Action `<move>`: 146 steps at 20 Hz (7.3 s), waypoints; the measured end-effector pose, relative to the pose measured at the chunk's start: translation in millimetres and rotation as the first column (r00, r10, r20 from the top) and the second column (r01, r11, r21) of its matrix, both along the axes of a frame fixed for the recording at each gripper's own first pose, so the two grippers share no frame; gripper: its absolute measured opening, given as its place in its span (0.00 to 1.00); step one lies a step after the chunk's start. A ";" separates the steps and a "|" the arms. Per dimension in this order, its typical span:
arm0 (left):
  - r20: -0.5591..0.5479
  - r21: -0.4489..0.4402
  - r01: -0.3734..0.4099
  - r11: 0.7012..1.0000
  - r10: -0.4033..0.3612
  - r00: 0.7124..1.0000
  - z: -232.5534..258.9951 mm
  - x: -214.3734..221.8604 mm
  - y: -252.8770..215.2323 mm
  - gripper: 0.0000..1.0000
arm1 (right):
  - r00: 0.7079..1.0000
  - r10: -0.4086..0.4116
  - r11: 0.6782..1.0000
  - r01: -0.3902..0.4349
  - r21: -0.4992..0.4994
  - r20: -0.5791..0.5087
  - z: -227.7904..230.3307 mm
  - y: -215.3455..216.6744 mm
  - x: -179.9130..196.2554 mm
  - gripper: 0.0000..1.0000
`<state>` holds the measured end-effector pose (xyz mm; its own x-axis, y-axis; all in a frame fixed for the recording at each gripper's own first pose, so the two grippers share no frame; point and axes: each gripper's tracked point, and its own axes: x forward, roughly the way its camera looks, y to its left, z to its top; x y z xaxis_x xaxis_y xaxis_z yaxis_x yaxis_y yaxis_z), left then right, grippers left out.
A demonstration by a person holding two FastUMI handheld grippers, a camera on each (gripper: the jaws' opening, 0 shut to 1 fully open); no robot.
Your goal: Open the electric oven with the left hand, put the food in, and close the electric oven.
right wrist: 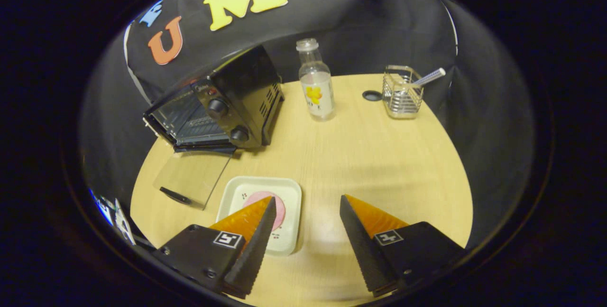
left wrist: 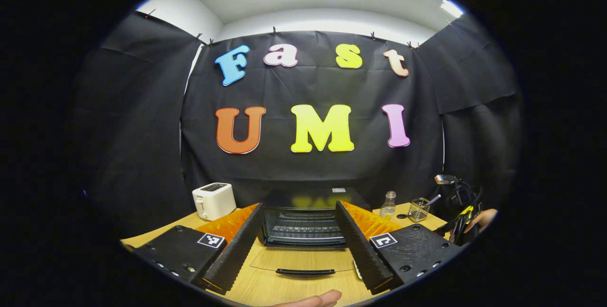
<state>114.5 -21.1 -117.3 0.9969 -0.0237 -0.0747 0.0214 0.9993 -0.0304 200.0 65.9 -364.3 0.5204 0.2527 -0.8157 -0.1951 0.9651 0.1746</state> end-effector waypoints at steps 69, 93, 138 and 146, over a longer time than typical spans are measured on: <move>-0.108 0.033 -0.176 0.984 0.179 0.978 -93.1 -61.7 179.4 0.96 | 0.974 -0.187 0.840 0.225 0.493 -0.125 17.8 278.9 46.6 0.00; -0.118 0.081 -0.189 0.979 0.198 0.973 -112.7 -53.9 177.4 0.95 | 0.737 -0.661 0.649 0.469 0.599 0.140 2.5 313.1 135.3 0.19; -0.584 -0.034 0.135 0.990 -0.130 0.801 -276.4 -3.8 -34.8 0.96 | 0.554 -0.192 0.980 0.153 0.127 0.810 243.9 10.1 -68.7 0.96; -0.624 -0.017 0.127 0.992 -0.110 0.773 -286.7 7.2 -33.2 0.97 | 0.527 -0.196 0.976 0.189 0.111 0.827 243.5 -24.0 -71.9 0.96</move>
